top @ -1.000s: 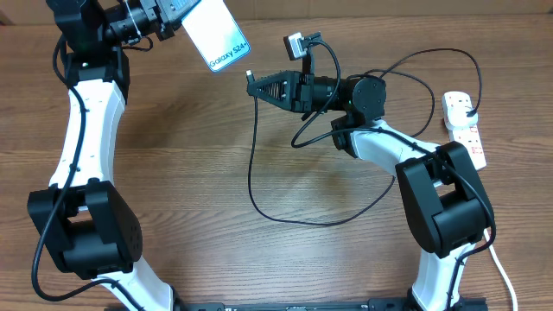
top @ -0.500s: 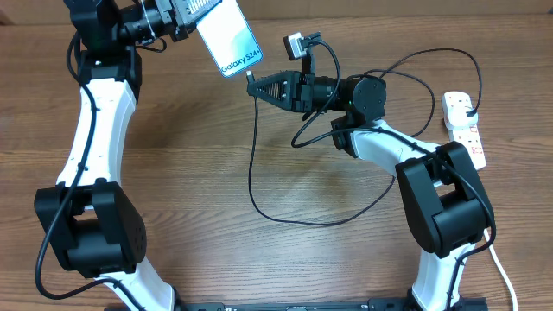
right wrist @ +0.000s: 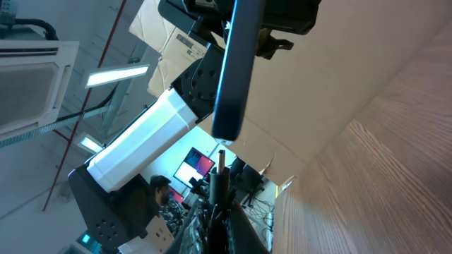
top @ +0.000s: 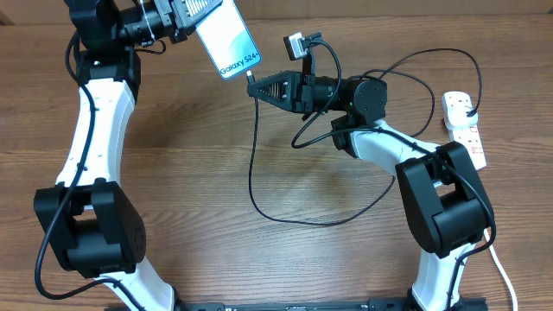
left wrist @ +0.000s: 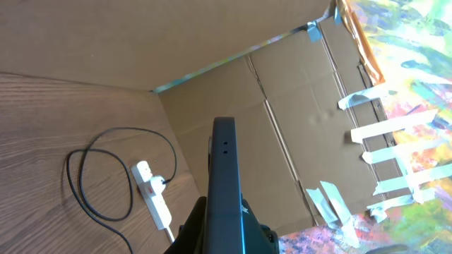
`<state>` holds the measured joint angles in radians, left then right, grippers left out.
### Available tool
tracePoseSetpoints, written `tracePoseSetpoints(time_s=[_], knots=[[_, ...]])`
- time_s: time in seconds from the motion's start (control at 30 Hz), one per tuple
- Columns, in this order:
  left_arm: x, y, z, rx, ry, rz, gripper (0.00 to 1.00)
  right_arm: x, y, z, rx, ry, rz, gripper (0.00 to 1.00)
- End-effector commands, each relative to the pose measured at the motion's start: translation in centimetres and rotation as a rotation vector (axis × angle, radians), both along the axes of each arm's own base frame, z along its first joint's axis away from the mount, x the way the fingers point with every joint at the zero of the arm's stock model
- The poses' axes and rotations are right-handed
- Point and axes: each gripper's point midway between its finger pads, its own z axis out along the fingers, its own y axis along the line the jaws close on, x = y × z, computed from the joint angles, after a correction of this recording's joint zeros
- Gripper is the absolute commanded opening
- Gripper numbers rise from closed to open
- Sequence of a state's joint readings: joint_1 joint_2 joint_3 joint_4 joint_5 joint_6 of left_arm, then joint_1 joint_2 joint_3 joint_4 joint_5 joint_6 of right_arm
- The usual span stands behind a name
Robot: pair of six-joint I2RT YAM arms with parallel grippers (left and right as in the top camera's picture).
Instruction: Plug charger to phone and switch on socket
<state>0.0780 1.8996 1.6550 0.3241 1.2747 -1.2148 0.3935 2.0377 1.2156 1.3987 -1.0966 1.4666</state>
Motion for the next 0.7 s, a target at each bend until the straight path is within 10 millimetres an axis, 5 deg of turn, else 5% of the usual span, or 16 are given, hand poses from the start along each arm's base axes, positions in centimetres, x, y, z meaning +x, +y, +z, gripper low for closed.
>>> tracePoseSetpoints(time_s=[0.0,0.67], knots=[[-0.2,-0.1,0.4,0.009,-0.024,-0.002,0.04,-0.2,0.1,0.8,0.009,-0.021,0.008,0.04],[-0.5,-1.4,0.2,0.007,-0.004,-0.029,0.04,-0.2,0.2,0.6,0.004,-0.016,0.012,0.04]])
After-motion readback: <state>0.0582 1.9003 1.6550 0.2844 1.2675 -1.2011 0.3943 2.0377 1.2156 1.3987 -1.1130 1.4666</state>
